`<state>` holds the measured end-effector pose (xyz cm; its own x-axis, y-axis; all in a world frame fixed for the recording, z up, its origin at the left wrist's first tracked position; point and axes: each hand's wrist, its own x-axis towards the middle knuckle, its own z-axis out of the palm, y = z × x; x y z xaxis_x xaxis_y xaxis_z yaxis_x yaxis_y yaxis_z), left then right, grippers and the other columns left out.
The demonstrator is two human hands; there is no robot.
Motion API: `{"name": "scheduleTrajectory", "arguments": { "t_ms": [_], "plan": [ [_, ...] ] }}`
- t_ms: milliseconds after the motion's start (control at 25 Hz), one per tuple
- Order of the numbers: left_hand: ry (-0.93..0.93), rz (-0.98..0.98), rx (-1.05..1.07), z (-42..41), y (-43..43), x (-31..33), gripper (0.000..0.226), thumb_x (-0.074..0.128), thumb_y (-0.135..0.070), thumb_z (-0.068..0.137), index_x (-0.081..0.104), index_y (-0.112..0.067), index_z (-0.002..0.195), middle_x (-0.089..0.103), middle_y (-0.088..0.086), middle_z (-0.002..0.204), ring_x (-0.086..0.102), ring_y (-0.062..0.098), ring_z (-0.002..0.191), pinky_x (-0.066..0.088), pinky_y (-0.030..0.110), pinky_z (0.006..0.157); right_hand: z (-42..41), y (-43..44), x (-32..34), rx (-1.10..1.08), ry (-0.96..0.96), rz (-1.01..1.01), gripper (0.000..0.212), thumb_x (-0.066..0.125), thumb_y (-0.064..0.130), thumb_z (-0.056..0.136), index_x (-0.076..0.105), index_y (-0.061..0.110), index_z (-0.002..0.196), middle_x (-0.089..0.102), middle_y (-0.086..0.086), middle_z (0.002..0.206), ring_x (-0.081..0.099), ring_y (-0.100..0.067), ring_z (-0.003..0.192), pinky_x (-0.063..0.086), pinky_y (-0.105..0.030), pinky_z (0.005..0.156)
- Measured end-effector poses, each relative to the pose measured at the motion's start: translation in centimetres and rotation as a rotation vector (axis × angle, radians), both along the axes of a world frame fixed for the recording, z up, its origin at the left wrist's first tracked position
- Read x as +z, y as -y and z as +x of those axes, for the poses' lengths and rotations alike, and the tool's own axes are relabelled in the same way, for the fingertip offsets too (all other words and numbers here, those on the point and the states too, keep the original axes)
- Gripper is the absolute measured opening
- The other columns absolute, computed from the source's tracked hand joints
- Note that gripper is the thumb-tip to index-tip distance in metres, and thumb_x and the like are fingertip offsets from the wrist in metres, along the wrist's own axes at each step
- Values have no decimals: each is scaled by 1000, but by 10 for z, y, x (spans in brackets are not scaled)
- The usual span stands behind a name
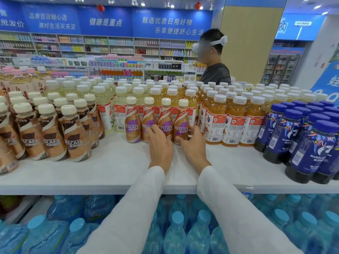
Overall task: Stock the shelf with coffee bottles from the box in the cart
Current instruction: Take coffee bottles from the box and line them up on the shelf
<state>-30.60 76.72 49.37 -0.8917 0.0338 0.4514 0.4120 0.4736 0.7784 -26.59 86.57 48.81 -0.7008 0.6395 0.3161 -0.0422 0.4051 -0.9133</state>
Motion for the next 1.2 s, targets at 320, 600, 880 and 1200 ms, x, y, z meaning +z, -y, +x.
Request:
{"name": "scheduleTrajectory", "arguments": {
  "t_ms": [320, 600, 880, 1200],
  "plan": [
    [11, 31, -6, -1, 1, 0, 49, 69, -14, 95, 41, -9, 135, 41, 12, 141, 51, 26, 128, 47, 28, 96, -7, 0, -4, -36, 20, 41, 56, 82, 21, 84, 50, 23, 130, 63, 0, 130, 62, -18, 117, 54, -39, 100],
    [41, 24, -2, -7, 1, -6, 58, 74, -21, 91, 40, -11, 137, 42, 11, 141, 53, 29, 127, 51, 36, 98, -4, 3, -3, -29, 26, 42, 66, 83, 22, 82, 48, 19, 139, 62, -2, 134, 60, -20, 122, 53, -40, 102],
    [155, 115, -60, 33, 45, -4, 55, 70, -38, 93, 47, -18, 139, 53, 4, 140, 55, 23, 125, 47, 37, 103, 65, 18, 1, 60, 155, 116, 56, 70, 30, 94, 47, 14, 143, 55, -3, 143, 56, -20, 125, 46, -31, 100],
    [79, 390, -77, 147, 147, -18, 14, 69, -27, 95, 70, -25, 109, 72, -15, 105, 65, -2, 99, 50, 10, 77, 169, 73, -12, 215, -1, -9, 31, 61, 42, 98, 60, 33, 128, 62, 21, 127, 58, 1, 116, 47, -23, 100]
  ]
}}
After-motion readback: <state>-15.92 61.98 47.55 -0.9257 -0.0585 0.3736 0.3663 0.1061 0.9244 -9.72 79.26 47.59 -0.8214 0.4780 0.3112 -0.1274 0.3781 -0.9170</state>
